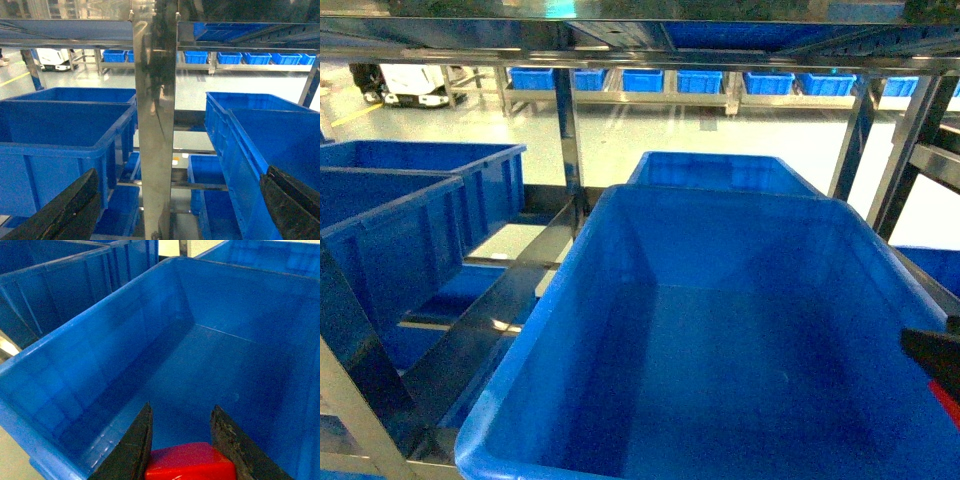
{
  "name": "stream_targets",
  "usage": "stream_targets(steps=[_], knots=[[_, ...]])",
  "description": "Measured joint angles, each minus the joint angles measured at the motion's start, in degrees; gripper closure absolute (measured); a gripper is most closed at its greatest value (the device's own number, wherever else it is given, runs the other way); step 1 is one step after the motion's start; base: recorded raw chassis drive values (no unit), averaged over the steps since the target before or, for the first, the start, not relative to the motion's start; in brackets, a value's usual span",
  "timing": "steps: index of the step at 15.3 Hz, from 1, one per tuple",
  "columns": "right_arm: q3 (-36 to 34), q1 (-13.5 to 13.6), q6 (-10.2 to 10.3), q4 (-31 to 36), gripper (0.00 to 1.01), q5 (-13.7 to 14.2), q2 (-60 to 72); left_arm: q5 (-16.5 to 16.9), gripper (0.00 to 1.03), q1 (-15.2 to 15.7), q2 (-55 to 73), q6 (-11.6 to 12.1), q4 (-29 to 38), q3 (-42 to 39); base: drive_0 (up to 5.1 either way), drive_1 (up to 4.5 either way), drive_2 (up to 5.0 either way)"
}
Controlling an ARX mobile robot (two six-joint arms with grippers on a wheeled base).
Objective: Pick red block from blue box to shelf
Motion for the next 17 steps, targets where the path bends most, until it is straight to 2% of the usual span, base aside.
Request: stream_targets(steps=[3,5,6,8,9,11,15,17], knots=[[1.51,0.04,-2.32,8.07,0.73,0.04,10.19,0.00,0.05,0.00,0.00,0.00,0.00,0.00,0.0,0.00,0.0],[4.70,-1.75,-3.74,13.18,0.73,0.68,16.81,0.00,0.05,0.00,0.00,0.00,0.00,0.00,0.0,0.00,0.0],[6.45,-2.51,-3.98,14.73,0.73,0.83,20.63,0.00,0.05,0.00,0.00,0.00,0.00,0.00,0.0,0.00,0.0],[6.97,-2.36,-3.91,14.99,0.73,0.83,22.91,0.00,0.05,0.00,0.00,0.02,0.00,0.00,0.0,0.00,0.0],[6.73,-1.57,-3.80,18.64,0.70,1.99,23.71,0.00,0.05,0.00,0.00,0.00,0.00,0.00,0.0,0.00,0.0],[5.66,-1.25,-3.69,20.15,0.46,3.45,24.52,0.00,0.05,0.00,0.00,0.00,0.00,0.00,0.0,0.00,0.0],[5.66,-1.25,-3.54,20.24,0.01,3.50,24.61,0.00,0.05,0.00,0.00,0.00,0.00,0.00,0.0,0.00,0.0],[5.64,-1.25,-3.50,20.24,0.03,3.50,24.61,0.00,0.05,0.00,0.00,0.00,0.00,0.00,0.0,0.00,0.0]])
